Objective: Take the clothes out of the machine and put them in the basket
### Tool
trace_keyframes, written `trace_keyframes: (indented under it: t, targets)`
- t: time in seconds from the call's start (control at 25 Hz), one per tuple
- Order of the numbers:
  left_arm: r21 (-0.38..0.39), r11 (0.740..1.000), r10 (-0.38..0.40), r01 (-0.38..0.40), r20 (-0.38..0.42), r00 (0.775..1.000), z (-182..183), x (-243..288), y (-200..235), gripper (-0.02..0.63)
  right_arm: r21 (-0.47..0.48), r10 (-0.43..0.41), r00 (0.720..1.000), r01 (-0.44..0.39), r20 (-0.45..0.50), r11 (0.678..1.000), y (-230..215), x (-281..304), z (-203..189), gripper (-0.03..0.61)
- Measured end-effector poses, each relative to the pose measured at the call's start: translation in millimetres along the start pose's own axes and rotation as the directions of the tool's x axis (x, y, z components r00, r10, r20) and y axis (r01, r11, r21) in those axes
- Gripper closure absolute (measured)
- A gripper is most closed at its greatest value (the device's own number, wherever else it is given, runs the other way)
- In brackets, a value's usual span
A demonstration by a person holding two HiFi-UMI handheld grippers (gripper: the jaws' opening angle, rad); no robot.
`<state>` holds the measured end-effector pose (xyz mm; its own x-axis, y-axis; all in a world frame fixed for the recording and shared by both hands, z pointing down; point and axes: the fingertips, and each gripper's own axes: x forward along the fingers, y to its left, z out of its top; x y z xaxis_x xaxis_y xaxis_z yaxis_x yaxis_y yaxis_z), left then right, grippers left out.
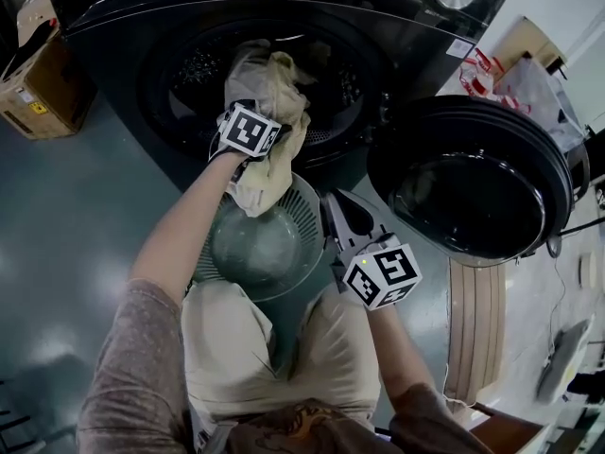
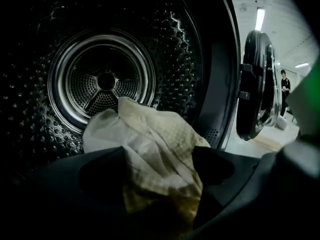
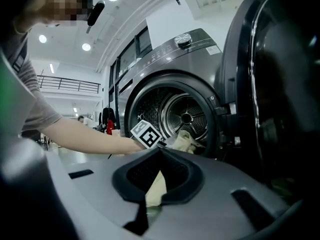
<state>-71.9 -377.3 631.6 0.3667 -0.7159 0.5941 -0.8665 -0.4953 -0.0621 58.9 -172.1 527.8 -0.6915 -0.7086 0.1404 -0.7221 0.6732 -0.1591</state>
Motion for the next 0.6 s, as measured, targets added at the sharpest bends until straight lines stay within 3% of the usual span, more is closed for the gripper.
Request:
trace_keyframes:
  t: [0.16, 0.36, 0.6]
  targets:
    - [-0.004, 1.000, 0.002, -0.002, -0.045, 0.999, -7.9, 10.5, 3.6, 0.205, -0.001, -0.013, 1.000, 0.013, -0.007, 1.000, -2.8, -3.1, -2.3, 0.580]
    - [-0.032, 0.999, -0.032, 0.030, -0.050, 0.998, -7.0, 7.5, -3.8, 0.344, 0.001, -0.021, 1.000, 0.021, -0.009, 1.000, -5.1, -5.8, -3.4, 0.580]
    - [-0.040, 0.999, -0.003, 0.002, -0.037, 0.999, -5.7, 0.8, -4.1, 0.499, -0.001, -0.019, 1.000, 0.019, 0.002, 1.000, -2.8, -9.4, 1.5, 0.580]
